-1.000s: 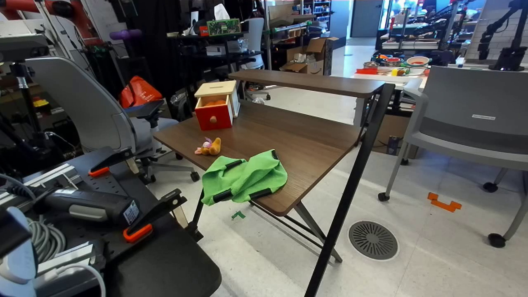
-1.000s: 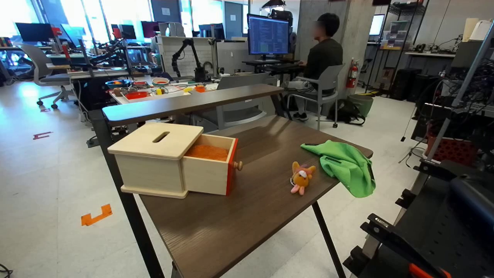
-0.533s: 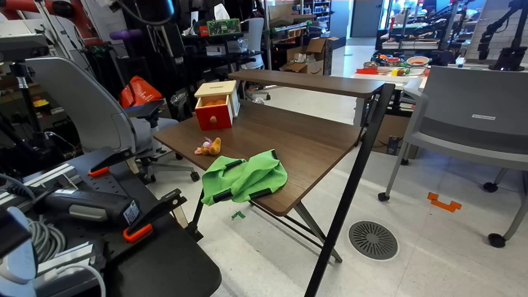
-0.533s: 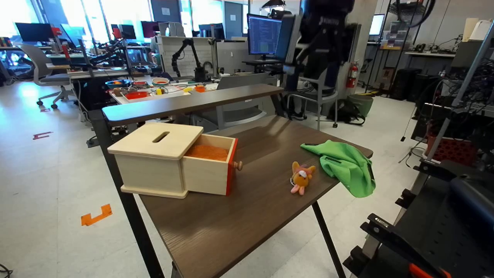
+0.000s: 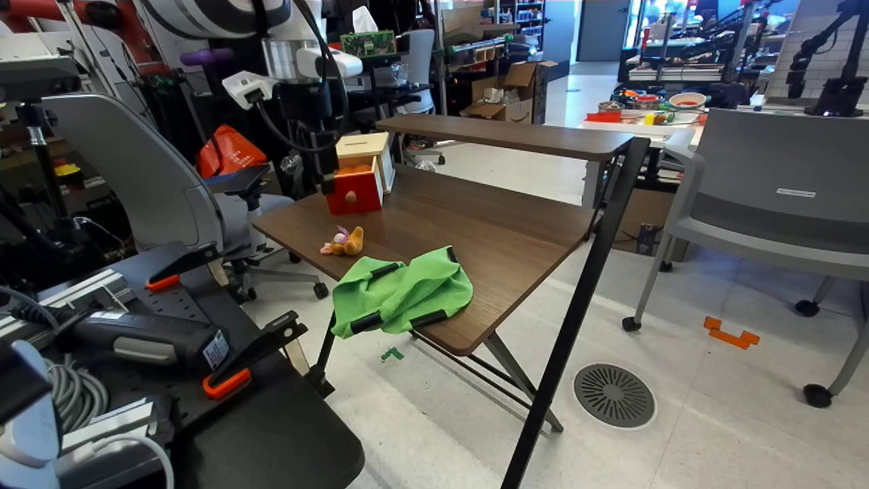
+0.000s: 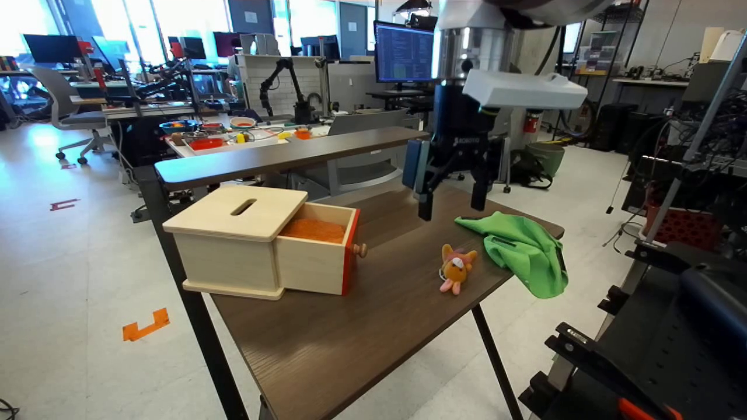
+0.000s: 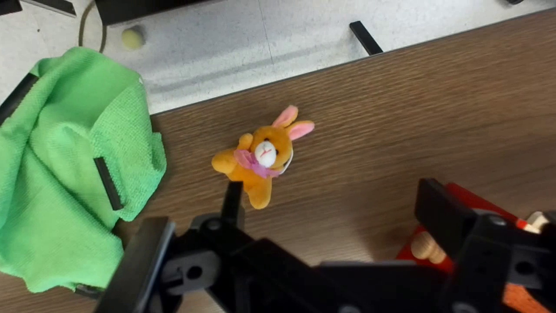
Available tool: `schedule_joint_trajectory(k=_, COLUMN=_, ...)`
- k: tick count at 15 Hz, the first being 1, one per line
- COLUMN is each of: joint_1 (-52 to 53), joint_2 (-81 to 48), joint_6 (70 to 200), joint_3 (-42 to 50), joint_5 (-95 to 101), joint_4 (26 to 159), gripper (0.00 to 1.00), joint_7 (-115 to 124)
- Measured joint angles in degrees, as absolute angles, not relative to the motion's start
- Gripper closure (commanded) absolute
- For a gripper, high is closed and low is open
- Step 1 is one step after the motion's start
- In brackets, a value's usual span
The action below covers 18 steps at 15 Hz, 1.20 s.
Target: Pick up the toy from the table and put it in the drawer.
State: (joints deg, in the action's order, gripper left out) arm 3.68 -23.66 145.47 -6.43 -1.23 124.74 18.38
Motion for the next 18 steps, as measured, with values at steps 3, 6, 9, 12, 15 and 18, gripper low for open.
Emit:
schedule_joint_trajectory(k=3, joint_1=3.7, joint_2=-28.2, joint_6=145.5, joint_3=-5.5, joint_5=-2.9, joint_4=122.1, gripper=0.0, joint_7=17.7)
schedule_joint_trajectory(k=6, joint_1=3.7, joint_2=-31.6, joint_6=145.5, joint_3=-4.8, joint_5=-3.0, joint_4=120.5, gripper=0.0, joint_7=17.7)
schedule_joint_trajectory(k=9, joint_1=4.5, joint_2=-33.8, joint_6=145.5, joint_3=-3.5, joint_5=-3.0, joint_4=120.2, gripper=0.0, joint_7=18.5)
schedule_joint_trajectory(k=12, joint_1=5.5, joint_2=-35.0, joint_6=145.6, joint_3=-1.8, joint_5=-3.0, joint_4=120.2, gripper=0.0, joint_7=19.8)
schedule_joint_trajectory(k=15, joint_1=6.0, joint_2=-35.8, joint_6=147.3, joint_3=-0.8, joint_5=-3.0, joint_4=120.3, gripper=0.0, joint_7=21.0)
schedule_joint_trajectory(k=18, joint_1=6.0, joint_2=-36.9, joint_6=151.1, joint_3=-0.7, joint_5=-4.3, joint_4=120.3, gripper=0.08, joint_7=21.2)
